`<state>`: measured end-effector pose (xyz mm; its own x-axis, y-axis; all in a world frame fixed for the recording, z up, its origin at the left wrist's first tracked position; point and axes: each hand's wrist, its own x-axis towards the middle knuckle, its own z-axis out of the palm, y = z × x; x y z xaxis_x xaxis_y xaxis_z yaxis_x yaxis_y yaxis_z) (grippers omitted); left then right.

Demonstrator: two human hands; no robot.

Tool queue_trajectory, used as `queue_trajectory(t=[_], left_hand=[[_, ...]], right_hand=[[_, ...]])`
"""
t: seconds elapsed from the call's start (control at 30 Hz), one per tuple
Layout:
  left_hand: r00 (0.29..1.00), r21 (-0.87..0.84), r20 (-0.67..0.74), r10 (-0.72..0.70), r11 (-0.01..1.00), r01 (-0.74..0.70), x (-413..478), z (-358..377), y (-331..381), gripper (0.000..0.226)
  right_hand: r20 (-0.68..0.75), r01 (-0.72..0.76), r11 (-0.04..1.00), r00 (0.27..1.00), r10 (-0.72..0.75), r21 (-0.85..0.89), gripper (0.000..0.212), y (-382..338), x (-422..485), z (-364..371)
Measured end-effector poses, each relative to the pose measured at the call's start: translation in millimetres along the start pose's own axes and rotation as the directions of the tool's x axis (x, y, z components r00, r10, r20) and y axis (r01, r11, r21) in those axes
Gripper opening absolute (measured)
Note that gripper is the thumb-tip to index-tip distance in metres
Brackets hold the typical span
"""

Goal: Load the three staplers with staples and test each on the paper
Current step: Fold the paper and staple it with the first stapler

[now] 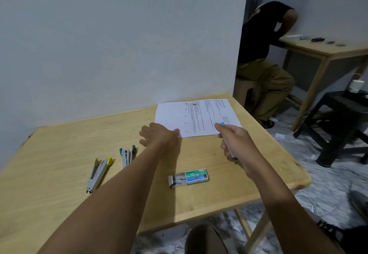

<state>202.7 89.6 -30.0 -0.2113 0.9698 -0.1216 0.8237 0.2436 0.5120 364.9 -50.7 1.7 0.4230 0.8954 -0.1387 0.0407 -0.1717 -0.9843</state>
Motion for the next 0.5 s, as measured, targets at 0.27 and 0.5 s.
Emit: queue_trajectory(t=[0.27, 0.5], left_hand=[[0.983, -0.086, 0.149, -0.108, 0.989, 0.121, 26.5, -8.0, 5.6, 0.094], [0.99, -0.6, 0.134, 0.041, 0.799, 0.048, 23.2, -21.2, -9.3, 0.029]], right_hand=[[-0.038, -0.008, 0.995, 0.999, 0.012, 0.101, 0.02, 14.4, 7.8, -3.0], [-0.094, 0.025, 0.999, 0.995, -0.023, 0.022, 0.039, 22.8, 5.6, -6.3]])
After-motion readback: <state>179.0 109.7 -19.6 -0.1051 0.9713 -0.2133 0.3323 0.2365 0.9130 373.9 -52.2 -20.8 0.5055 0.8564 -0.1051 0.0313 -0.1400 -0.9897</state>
